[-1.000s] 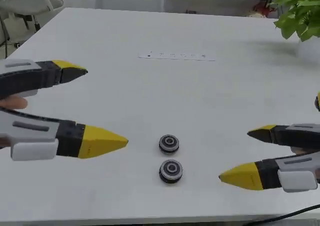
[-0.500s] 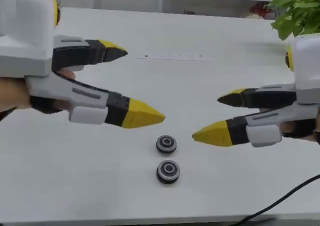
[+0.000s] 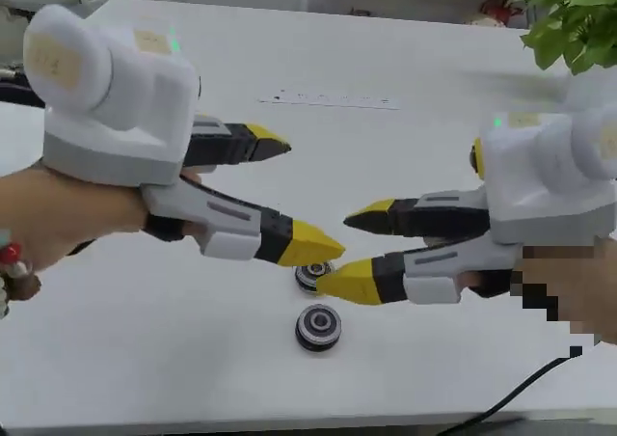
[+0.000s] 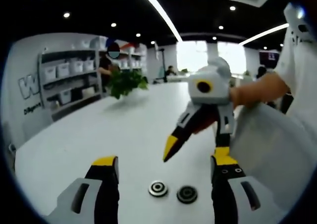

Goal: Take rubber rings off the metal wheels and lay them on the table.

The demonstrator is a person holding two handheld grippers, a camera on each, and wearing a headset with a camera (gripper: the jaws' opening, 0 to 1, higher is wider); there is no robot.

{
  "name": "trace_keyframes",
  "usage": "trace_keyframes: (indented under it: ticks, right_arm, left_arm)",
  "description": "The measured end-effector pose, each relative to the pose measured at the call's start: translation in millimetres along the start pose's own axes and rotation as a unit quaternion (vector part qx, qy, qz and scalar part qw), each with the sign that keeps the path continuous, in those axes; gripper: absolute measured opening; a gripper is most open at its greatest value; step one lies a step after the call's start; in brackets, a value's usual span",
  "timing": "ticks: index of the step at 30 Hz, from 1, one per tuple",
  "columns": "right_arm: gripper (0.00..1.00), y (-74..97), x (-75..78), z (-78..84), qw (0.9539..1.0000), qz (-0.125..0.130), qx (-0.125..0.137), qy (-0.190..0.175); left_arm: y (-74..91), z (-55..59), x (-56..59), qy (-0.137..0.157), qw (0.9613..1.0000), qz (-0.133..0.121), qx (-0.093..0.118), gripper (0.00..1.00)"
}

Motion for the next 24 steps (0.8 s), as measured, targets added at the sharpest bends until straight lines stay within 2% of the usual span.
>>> trace_keyframes:
  ticks: [1,2,3,5,6,7,8,10,12,14,15,17,18,20,22,24]
  right_arm:
    - [0.51,-1.6,0.3,2.7,1.0,0.0,-0.006,0.0]
    - [0.51,-4.6,0.9,11.3,0.9995,0.005,-0.032,-0.004]
    - [0.5,-6.6,0.7,16.6,0.9989,0.001,-0.046,0.004]
    - [0.49,-12.2,-2.2,25.2,0.998,-0.006,-0.062,0.012]
    - [0.49,-13.7,-1.8,30.5,0.9974,-0.008,-0.069,0.019]
    - [0.48,-14.6,-0.9,34.4,0.9971,-0.006,-0.073,0.021]
    - [0.48,-15.6,-0.2,39.6,0.9964,-0.005,-0.082,0.022]
    - [0.44,-17.3,-1.1,44.3,0.9964,-0.004,-0.081,0.026]
    - [0.39,-19.7,-2.6,47.2,0.9967,-0.006,-0.075,0.03]
    - [0.35,-22.8,-4.0,52.3,0.9962,-0.009,-0.081,0.032]
    - [0.34,-23.7,-4.6,54.7,0.9959,-0.011,-0.085,0.029]
    - [0.34,-25.0,-4.7,60.1,0.9952,-0.013,-0.094,0.021]
    - [0.34,-25.4,-3.9,62.0,0.9949,-0.012,-0.098,0.019]
    - [0.34,-25.3,-2.9,64.8,0.9945,-0.009,-0.103,0.02]
    - [0.33,-24.7,-1.8,65.6,0.9947,-0.007,-0.102,0.011]
    - [0.3,-24.6,-0.9,66.6,0.9947,-0.003,-0.103,0.004]
  left_arm:
    - [-1.5,2.8,0.6,0.006,0.9999,-0.006,0.011,0.76]
    - [-2.6,3.5,0.8,0.015,0.9992,-0.017,0.032,0.72]
    - [-2.7,6.7,0.7,0.022,0.9984,-0.029,0.044,0.67]
    - [-4.8,16.4,6.2,0.018,0.9992,-0.023,0.028,0.58]
    - [-6.0,20.9,10.9,0.008,0.9996,-0.011,0.023,0.56]
    - [-6.8,23.9,11.0,0.006,0.9997,-0.014,0.022,0.56]
    - [-8.4,27.1,10.5,0.008,0.9996,-0.017,0.022,0.55]
    - [-12.1,29.4,12.6,0.03,0.999,-0.009,0.033,0.57]
    - [-14.3,30.1,14.8,0.034,0.9986,-0.003,0.04,0.56]
    - [-17.5,33.5,18.5,0.033,0.9986,0.002,0.04,0.53]
    - [-19.3,36.5,21.0,0.031,0.9989,0.007,0.035,0.53]
    - [-21.0,47.5,25.1,0.02,0.9997,0.016,0.001,0.53]
    - [-21.8,50.1,25.9,0.016,0.9997,0.016,-0.006,0.52]
    - [-23.2,52.0,28.4,0.014,0.9997,0.019,-0.001,0.51]
    - [-24.9,54.8,30.1,0.013,0.9995,0.026,-0.008,0.48]
    - [-26.1,61.7,30.4,0.002,0.9989,0.03,-0.036,0.45]
Point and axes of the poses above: the centre of the closed fingertips' face, and the gripper's own axes: y roughly backward along the fingers, x roughly to its right, z roughly out of its underside, the point moved 5 cm from there along y, roughly backward along the fingers, and after that the axes turned 3 degrees about z, right-handed, at the moved point
